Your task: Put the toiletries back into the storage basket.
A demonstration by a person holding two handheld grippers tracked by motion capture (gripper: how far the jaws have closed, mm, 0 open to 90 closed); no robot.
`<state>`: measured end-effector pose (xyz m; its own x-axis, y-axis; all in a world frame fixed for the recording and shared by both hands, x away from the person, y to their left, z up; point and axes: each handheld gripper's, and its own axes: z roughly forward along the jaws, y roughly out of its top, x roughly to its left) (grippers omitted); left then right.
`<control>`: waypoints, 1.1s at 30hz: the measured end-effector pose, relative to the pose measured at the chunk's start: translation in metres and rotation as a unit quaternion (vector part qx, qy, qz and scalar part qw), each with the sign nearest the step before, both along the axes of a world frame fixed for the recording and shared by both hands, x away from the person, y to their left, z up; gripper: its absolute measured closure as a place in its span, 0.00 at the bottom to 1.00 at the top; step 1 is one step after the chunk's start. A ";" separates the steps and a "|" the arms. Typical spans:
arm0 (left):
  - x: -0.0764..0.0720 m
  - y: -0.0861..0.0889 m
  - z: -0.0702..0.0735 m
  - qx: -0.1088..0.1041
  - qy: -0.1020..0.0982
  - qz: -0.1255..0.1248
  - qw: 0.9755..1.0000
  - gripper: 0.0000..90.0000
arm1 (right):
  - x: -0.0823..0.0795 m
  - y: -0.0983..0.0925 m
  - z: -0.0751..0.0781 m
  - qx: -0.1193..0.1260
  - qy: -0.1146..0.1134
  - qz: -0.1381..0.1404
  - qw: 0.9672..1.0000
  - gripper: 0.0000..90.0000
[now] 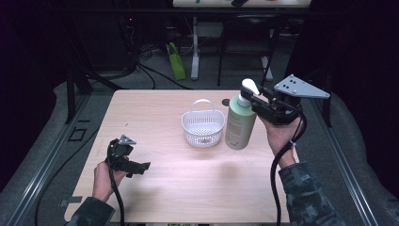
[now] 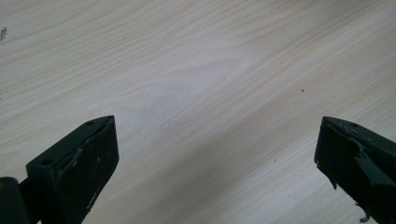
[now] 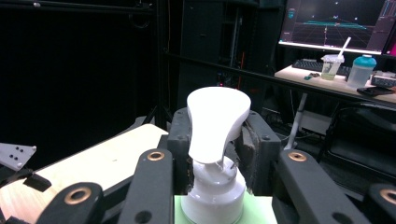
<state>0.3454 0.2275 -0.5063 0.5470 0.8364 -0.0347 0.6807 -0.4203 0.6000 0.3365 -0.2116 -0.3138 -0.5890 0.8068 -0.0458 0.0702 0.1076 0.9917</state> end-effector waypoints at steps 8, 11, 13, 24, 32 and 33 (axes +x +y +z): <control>0.000 0.001 0.000 0.001 -0.001 0.000 1.000 0.00 | 0.004 0.001 0.014 0.001 -0.010 0.000 1.000 0.76; 0.000 0.000 0.000 0.002 0.001 0.000 1.000 0.00 | 0.005 0.001 0.018 0.000 -0.012 -0.001 1.000 0.76; 0.000 0.000 0.000 0.003 0.000 -0.001 1.000 0.00 | 0.006 0.001 0.021 -0.001 -0.013 -0.002 1.000 0.76; 0.000 0.000 0.000 0.004 0.000 -0.003 1.000 0.00 | 0.011 0.003 0.037 -0.002 -0.021 -0.004 1.000 0.76; 0.001 -0.001 -0.001 0.003 0.000 -0.005 1.000 0.00 | 0.017 0.009 0.046 -0.006 -0.023 -0.002 1.000 0.76; 0.001 -0.001 -0.001 0.003 0.000 -0.005 1.000 0.00 | 0.018 0.009 0.047 -0.007 -0.023 -0.002 1.000 0.76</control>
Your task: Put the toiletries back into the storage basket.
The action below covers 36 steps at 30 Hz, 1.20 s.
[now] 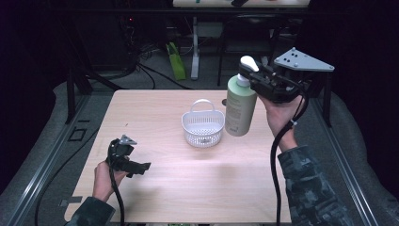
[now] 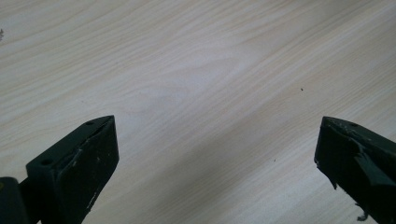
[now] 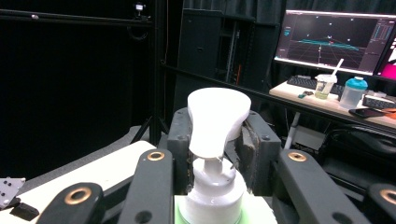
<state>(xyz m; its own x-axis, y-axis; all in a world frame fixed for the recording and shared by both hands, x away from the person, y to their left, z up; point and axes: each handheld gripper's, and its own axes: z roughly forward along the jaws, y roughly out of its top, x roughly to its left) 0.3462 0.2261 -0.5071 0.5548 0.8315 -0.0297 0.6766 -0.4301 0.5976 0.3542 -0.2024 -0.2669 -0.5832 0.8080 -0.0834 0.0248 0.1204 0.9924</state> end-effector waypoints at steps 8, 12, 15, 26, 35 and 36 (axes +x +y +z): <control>0.000 -0.001 0.000 0.001 0.001 -0.003 1.000 0.00 | 0.009 0.010 0.006 -0.004 0.002 0.000 1.000 0.76; 0.000 -0.001 0.000 0.002 0.001 -0.004 1.000 0.00 | 0.014 0.016 0.008 -0.007 0.002 0.002 1.000 0.76; 0.000 -0.001 0.000 0.001 0.001 -0.004 1.000 0.00 | 0.017 0.022 0.010 -0.007 0.001 0.003 1.000 0.76; 0.000 -0.001 0.000 -0.003 0.000 -0.006 1.000 0.00 | 0.027 0.035 0.014 -0.009 0.003 0.004 1.000 0.76; 0.000 -0.001 0.000 -0.002 0.001 -0.008 1.000 0.00 | 0.035 0.040 0.011 -0.013 0.008 0.005 1.000 0.76; 0.000 -0.001 0.000 -0.002 0.001 -0.008 1.000 0.00 | 0.035 0.041 0.011 -0.013 0.008 0.005 1.000 0.76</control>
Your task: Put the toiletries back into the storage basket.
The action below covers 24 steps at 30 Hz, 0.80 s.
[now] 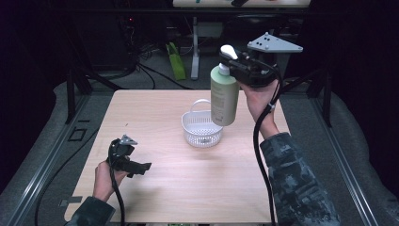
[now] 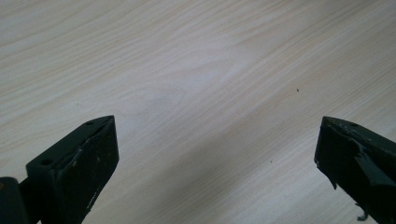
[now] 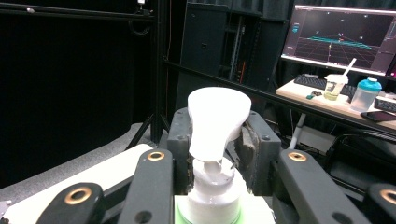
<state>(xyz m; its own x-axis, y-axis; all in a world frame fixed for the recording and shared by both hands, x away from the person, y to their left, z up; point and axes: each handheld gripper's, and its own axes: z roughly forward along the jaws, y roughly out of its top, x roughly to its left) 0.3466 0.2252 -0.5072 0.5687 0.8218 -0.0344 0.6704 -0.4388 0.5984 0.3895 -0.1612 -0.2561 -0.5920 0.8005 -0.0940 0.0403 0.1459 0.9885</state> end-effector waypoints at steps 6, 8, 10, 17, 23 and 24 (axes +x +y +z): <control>0.000 0.000 0.000 0.001 0.000 -0.001 1.000 0.00 | 0.005 0.003 -0.001 0.001 0.001 -0.002 1.000 0.76; 0.000 0.000 0.000 0.002 0.000 -0.002 1.000 0.00 | 0.007 0.005 -0.001 0.001 0.000 -0.004 1.000 0.76; 0.000 0.000 0.000 0.002 0.002 -0.002 1.000 0.00 | 0.009 0.007 -0.001 0.002 0.000 -0.004 1.000 0.76; 0.000 0.000 0.000 0.000 0.000 -0.003 1.000 0.00 | 0.016 0.013 0.000 0.003 0.001 -0.006 1.000 0.76; 0.000 0.001 0.000 -0.001 0.000 -0.002 1.000 0.00 | 0.021 0.018 0.002 0.003 0.001 -0.005 1.000 0.76; 0.000 0.001 0.000 -0.001 0.000 -0.003 1.000 0.00 | 0.022 0.019 0.003 0.004 0.000 -0.005 1.000 0.76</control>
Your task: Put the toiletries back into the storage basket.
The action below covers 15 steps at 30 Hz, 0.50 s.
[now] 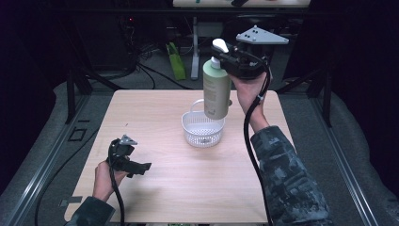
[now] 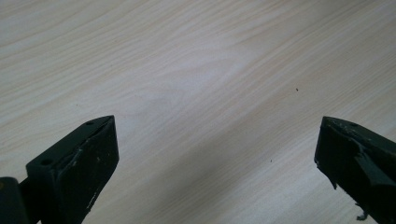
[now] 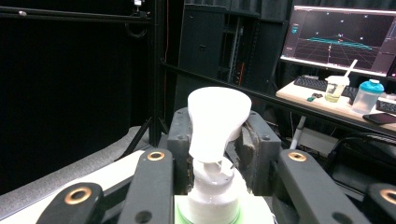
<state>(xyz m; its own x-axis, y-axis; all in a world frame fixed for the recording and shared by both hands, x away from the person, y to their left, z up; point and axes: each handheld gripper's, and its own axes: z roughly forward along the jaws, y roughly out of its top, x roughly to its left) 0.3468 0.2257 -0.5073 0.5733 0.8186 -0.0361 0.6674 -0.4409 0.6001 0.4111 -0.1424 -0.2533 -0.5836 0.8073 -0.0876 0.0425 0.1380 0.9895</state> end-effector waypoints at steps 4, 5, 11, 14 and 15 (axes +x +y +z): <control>0.000 0.000 0.000 0.001 0.001 -0.001 1.000 0.00 | 0.003 0.002 0.002 0.002 -0.002 0.000 1.000 0.76; 0.000 0.000 0.000 0.001 0.001 -0.001 1.000 0.00 | 0.003 0.002 0.002 0.000 -0.002 -0.001 1.000 0.76; 0.000 0.000 0.000 0.001 0.001 -0.001 1.000 0.00 | 0.007 0.004 0.000 0.002 0.002 -0.002 1.000 0.76; 0.000 0.000 0.000 0.001 0.002 -0.002 1.000 0.00 | 0.010 0.005 -0.002 0.006 0.005 -0.002 1.000 0.76; 0.000 0.000 0.000 0.001 0.003 -0.001 1.000 0.00 | 0.011 0.006 -0.003 0.005 0.006 -0.003 1.000 0.76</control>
<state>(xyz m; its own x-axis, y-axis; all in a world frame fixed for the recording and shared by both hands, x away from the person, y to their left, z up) 0.3469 0.2254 -0.5075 0.5755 0.8170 -0.0372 0.6692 -0.4443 0.5956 0.4216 -0.1362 -0.2560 -0.5792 0.8120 -0.0725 0.0560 0.1283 0.9902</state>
